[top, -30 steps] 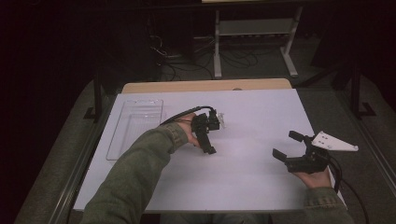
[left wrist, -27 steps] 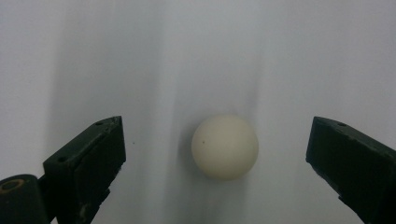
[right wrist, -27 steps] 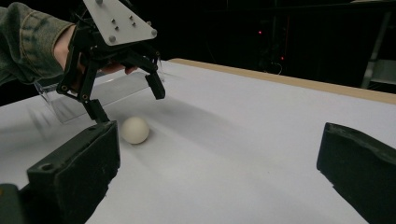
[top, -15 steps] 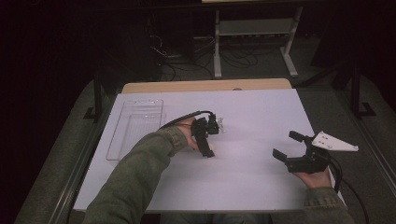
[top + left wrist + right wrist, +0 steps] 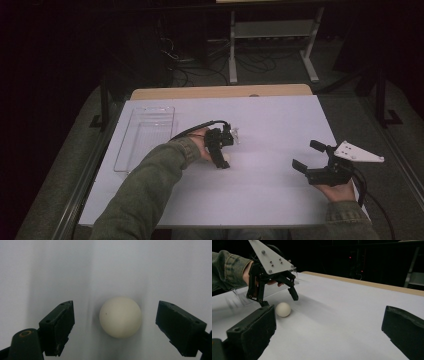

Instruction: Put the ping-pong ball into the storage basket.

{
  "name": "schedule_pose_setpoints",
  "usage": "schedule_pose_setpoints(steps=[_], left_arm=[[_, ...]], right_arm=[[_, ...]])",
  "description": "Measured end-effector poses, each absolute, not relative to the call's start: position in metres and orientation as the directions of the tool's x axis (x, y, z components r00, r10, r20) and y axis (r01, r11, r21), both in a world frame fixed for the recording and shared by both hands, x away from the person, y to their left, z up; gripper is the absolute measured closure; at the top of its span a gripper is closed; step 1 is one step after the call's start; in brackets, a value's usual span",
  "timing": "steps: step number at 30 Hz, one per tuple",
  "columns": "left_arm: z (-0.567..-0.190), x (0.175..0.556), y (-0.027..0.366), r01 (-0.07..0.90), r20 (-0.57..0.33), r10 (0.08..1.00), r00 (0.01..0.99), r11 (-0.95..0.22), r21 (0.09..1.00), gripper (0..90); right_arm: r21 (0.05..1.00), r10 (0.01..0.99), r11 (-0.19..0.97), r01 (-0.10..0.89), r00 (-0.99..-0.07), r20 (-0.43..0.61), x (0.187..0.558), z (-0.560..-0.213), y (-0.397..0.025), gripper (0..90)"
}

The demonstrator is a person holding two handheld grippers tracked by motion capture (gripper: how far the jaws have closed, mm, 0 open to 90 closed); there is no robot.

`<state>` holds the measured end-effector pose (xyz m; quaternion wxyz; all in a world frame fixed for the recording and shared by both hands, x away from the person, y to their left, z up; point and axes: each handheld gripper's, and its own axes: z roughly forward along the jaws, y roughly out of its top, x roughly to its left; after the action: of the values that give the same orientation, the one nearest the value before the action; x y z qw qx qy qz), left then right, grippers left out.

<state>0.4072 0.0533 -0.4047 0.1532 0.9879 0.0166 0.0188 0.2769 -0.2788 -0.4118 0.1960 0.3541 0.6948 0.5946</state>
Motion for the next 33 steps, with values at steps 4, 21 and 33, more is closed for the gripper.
schedule_pose_setpoints(steps=[4,21,33], left_arm=[[-0.4053,0.4069,0.0546,0.027,0.034,0.039,0.999,-0.953,0.3,15.9],[-0.4087,0.4058,0.0576,0.025,0.01,0.03,1.0,-0.952,0.306,29.5],[-0.4112,0.4045,0.0563,0.009,0.013,0.014,1.0,-0.957,0.29,44.8]], right_arm=[[0.965,0.725,0.044,0.259,-0.673,0.148,0.277,-0.412,-0.2788,0.0],[0.965,0.727,0.046,0.258,-0.671,0.144,0.2764,-0.4116,-0.2782,0.0],[0.966,0.729,0.044,0.254,-0.67,0.143,0.2763,-0.4114,-0.2783,0.0]])
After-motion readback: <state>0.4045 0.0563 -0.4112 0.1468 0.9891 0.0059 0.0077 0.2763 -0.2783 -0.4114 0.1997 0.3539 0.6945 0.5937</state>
